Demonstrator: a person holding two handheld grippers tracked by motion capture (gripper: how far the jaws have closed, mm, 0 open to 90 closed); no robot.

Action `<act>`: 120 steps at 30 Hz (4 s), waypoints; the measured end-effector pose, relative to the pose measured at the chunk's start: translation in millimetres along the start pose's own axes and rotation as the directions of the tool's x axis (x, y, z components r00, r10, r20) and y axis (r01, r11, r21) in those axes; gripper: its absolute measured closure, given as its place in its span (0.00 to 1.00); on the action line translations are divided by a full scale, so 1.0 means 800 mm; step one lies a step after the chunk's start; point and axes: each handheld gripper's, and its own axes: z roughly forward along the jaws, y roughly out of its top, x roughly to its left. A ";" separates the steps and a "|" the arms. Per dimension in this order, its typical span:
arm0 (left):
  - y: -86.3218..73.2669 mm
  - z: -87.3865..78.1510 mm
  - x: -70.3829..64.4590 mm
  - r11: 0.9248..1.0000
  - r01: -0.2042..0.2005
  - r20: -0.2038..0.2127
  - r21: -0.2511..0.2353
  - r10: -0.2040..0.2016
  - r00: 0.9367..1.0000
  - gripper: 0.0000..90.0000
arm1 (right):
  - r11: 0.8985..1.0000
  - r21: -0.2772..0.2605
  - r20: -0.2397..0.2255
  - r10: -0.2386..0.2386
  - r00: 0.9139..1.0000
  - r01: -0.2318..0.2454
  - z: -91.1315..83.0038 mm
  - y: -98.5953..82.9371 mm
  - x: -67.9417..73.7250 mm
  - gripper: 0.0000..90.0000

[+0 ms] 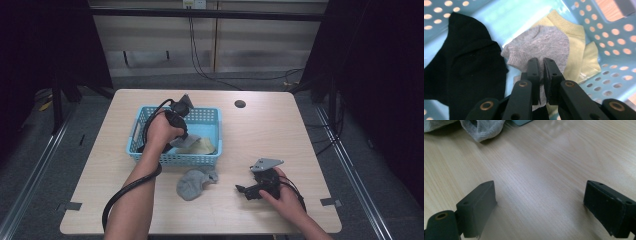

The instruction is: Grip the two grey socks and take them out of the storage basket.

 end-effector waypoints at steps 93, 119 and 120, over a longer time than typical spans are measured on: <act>-0.081 -0.005 -0.155 0.915 -0.401 0.231 0.041 0.382 0.895 0.91 | 1.000 0.001 0.002 -0.002 1.000 0.002 0.000 0.000 0.000 0.12; -0.100 0.012 -0.137 0.944 -0.328 0.198 -0.024 0.326 0.924 0.49 | 1.000 0.005 0.000 -0.002 1.000 0.002 0.000 0.000 0.000 0.12; -0.100 0.013 -0.136 0.947 -0.319 0.200 -0.025 0.318 0.927 0.45 | 1.000 0.004 0.000 -0.002 1.000 0.002 0.000 0.000 0.000 0.12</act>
